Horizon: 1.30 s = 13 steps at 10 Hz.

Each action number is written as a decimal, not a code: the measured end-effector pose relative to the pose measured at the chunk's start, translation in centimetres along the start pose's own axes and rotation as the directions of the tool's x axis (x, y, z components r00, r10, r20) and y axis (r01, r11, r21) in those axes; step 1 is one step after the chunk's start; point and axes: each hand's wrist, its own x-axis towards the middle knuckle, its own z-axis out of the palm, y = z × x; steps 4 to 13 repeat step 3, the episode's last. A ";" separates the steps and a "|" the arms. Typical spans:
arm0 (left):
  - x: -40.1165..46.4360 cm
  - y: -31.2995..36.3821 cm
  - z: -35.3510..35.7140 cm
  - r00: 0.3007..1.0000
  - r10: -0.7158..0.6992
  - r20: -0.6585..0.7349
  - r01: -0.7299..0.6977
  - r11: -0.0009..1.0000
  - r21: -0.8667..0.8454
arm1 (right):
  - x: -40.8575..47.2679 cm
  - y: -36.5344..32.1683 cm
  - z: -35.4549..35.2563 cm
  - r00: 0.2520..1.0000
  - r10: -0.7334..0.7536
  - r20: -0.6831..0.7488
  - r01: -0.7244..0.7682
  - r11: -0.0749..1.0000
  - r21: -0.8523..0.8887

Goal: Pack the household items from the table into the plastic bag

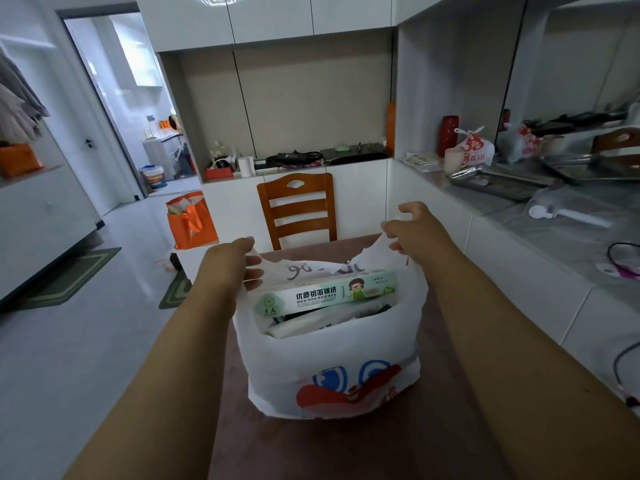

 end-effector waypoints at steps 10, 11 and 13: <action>-0.3 0.3 -0.2 0.980 0.195 -0.047 -0.173 0.940 0.293 | -0.8 -1.2 0.0 0.990 -0.125 -0.071 0.104 0.963 -0.247; -0.3 0.3 -0.2 0.980 0.195 -0.047 -0.173 0.940 0.293 | -0.8 -1.2 0.0 0.990 -0.125 -0.071 0.104 0.963 -0.247; -0.3 0.3 -0.2 0.980 0.195 -0.047 -0.173 0.940 0.293 | -0.8 -1.2 0.0 0.990 -0.125 -0.071 0.104 0.963 -0.247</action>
